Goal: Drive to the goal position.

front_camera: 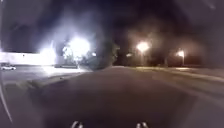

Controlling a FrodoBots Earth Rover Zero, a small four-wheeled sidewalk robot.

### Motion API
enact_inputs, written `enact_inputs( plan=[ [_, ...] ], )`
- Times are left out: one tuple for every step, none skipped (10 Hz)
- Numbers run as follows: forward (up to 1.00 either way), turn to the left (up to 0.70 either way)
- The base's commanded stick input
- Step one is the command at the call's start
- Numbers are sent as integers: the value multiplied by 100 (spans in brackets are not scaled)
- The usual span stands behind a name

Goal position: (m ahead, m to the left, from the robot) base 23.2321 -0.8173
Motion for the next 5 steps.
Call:
enact_inputs(
  plan=[
    [50,0],
    [50,0],
    [50,0],
    [50,0],
    [50,0]
  ],
)
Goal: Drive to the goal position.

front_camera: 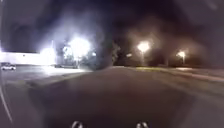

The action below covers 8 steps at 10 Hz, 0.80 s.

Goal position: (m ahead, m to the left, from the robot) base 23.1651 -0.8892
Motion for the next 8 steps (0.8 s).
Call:
enact_inputs(
  plan=[
    [50,0],
    [50,0],
    [50,0],
    [50,0],
    [50,0],
    [50,0],
    [50,0],
    [50,0]
  ],
)
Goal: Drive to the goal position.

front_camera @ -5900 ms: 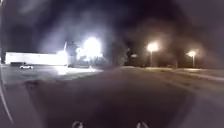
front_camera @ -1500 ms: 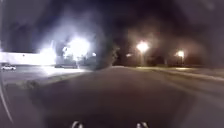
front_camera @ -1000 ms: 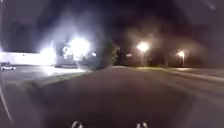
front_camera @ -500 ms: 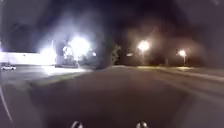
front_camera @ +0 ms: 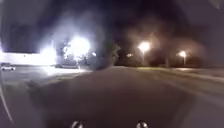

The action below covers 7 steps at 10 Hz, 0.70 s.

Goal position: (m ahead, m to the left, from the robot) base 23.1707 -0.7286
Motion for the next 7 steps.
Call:
enact_inputs(
  plan=[
    [50,0],
    [50,0],
    [50,0],
    [50,0],
    [50,0],
    [50,0],
    [50,0]
  ],
)
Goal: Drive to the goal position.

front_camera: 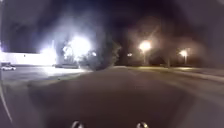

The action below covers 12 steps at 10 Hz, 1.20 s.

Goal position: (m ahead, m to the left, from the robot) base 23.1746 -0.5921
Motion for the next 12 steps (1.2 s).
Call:
enact_inputs(
  plan=[
    [50,0],
    [50,0],
    [50,0],
    [50,0],
    [50,0],
    [50,0],
    [50,0],
    [50,0],
    [50,-4],
    [50,-24],
    [50,-50],
    [50,-50]
  ],
)
